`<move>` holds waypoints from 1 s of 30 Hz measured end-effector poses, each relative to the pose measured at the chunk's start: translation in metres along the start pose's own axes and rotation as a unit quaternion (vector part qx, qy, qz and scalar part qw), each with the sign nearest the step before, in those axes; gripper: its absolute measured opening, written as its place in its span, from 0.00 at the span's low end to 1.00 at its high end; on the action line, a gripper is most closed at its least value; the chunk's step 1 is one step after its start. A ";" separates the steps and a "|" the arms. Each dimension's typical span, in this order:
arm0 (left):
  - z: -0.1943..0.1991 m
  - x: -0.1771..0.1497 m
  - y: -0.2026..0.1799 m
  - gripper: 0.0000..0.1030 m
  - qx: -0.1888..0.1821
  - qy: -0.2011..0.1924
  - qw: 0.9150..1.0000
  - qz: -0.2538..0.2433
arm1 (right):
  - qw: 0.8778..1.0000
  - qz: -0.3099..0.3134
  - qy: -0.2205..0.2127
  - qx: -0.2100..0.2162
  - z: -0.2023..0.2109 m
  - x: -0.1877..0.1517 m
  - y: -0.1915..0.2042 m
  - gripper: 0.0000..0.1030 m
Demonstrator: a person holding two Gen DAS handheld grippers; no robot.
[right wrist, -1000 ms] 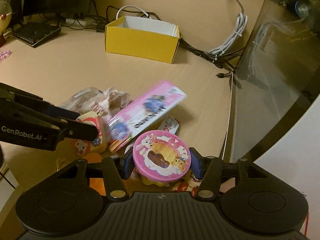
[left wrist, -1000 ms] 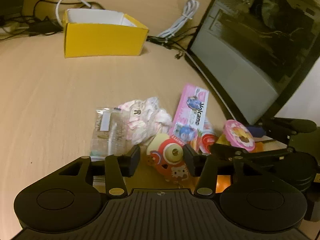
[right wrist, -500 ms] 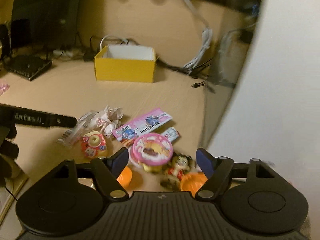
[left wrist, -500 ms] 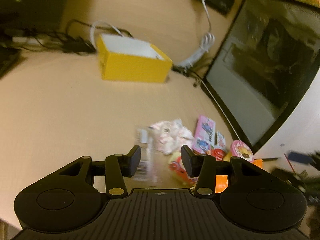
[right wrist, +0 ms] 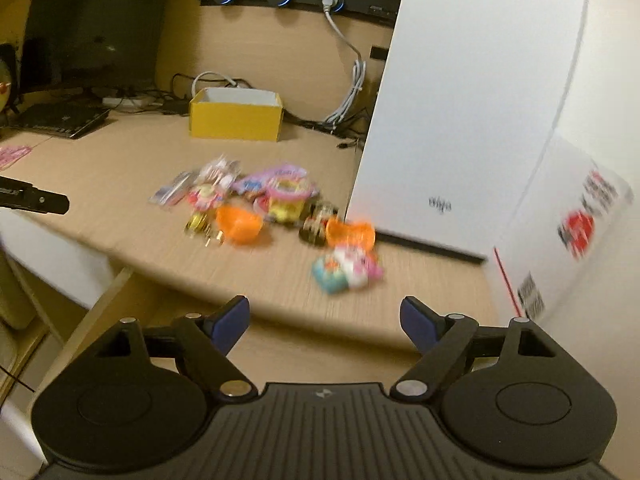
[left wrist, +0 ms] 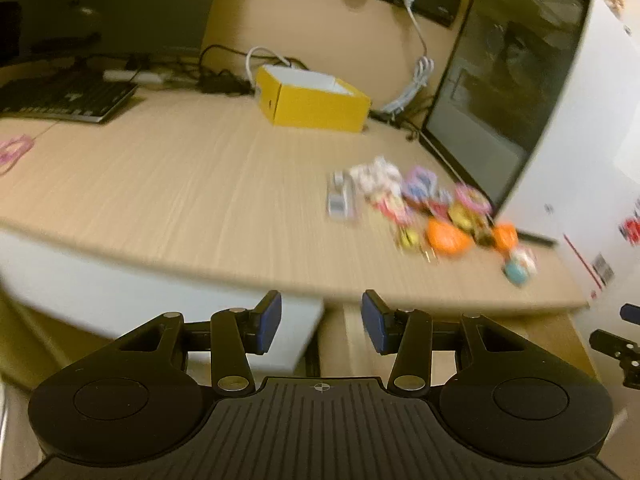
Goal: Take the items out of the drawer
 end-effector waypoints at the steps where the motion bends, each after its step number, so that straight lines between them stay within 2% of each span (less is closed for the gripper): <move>1: 0.008 -0.009 -0.007 0.47 0.007 0.003 1.000 -0.002 | 1.000 -0.002 -0.001 0.006 0.008 -0.011 -0.003 0.81; 4: 0.039 -0.041 -0.032 0.47 0.021 0.010 1.000 0.009 | 1.000 -0.003 0.009 0.026 0.038 -0.047 -0.010 0.81; 7: 0.068 -0.075 -0.062 0.47 0.034 0.011 0.999 0.004 | 0.998 0.011 0.021 0.063 0.065 -0.086 -0.016 0.81; 10: 0.079 -0.108 -0.091 0.47 0.008 0.037 0.999 0.006 | 0.995 0.021 0.069 0.074 0.070 -0.122 -0.016 0.81; 13: 0.074 -0.129 -0.118 0.47 -0.008 0.057 0.998 -0.025 | 0.993 0.011 0.098 0.063 0.062 -0.137 -0.017 0.81; 18: 0.058 -0.135 -0.140 0.47 -0.012 0.049 0.997 -0.066 | 0.992 -0.030 0.113 0.053 0.043 -0.133 -0.024 0.81; 20: 0.051 -0.134 -0.143 0.47 -0.015 0.044 0.996 -0.080 | 0.988 -0.054 0.134 0.057 0.036 -0.133 -0.028 0.81; 26: 0.030 -0.125 -0.137 0.47 -0.029 0.054 0.994 -0.086 | 0.981 -0.129 0.142 0.035 0.019 -0.128 -0.044 0.81; 30: 0.006 -0.106 -0.127 0.47 -0.038 0.048 0.995 -0.079 | 0.984 -0.116 0.134 0.003 -0.001 -0.120 -0.042 0.81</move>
Point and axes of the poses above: each gripper's, at about its wrist camera, not at the fingertips, and z roughly against the way its jaws point, y to its left, x to its top, the point moved 1 cm from there along -z, roughly the way its jaws point, and after that the axes turned 11 degrees about -z, right-handed, at the moved point
